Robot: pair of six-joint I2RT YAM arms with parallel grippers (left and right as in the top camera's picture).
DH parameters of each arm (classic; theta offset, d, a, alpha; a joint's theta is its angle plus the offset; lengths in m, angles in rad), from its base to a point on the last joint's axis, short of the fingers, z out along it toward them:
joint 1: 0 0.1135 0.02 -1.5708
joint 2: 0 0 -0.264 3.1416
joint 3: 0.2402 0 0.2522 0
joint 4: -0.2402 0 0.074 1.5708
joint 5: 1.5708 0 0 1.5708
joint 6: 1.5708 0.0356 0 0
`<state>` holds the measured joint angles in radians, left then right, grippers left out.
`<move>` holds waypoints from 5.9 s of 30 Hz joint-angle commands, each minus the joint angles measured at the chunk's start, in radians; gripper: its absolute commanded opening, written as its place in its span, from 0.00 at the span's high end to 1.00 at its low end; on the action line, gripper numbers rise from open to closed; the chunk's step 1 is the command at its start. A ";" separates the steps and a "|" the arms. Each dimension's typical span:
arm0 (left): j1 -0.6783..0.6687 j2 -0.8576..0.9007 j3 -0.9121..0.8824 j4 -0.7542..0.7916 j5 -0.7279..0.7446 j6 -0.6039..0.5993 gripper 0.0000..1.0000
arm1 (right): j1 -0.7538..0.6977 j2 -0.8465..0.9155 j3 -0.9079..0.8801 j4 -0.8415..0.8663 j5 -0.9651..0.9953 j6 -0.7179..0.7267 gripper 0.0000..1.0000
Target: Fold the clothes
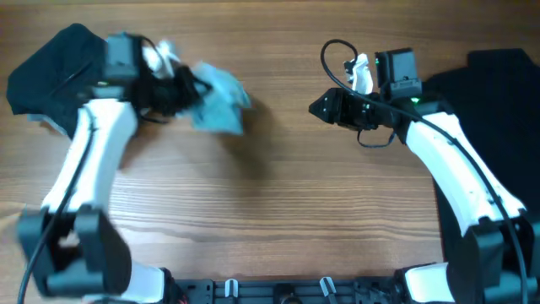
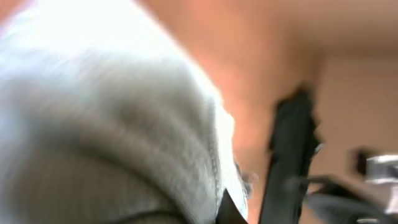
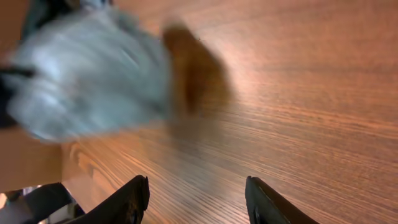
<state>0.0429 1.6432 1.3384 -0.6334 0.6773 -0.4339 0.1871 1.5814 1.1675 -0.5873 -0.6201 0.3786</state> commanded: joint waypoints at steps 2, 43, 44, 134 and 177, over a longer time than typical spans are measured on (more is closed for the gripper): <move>0.160 -0.099 0.166 0.054 -0.046 0.037 0.96 | 0.002 -0.001 0.004 -0.009 0.029 -0.034 0.46; 0.256 -0.644 0.364 -0.719 -0.391 0.636 0.00 | 0.081 -0.886 0.016 -0.068 0.287 -0.378 0.00; 0.256 -0.668 0.364 -0.725 -0.387 0.636 0.00 | 0.081 -0.928 0.016 -0.072 0.287 -0.378 0.00; 0.018 -1.637 -1.083 0.476 -0.398 0.470 0.00 | 0.062 -1.577 -1.162 0.613 0.327 -0.667 0.00; 0.000 -1.638 -1.332 0.583 -0.406 0.478 0.00 | 0.062 -1.577 -1.162 0.613 0.327 -0.667 0.00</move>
<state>0.0513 0.0135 0.0059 -0.0418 0.2806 0.0463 0.2523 0.0135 0.0059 0.0235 -0.2729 -0.2794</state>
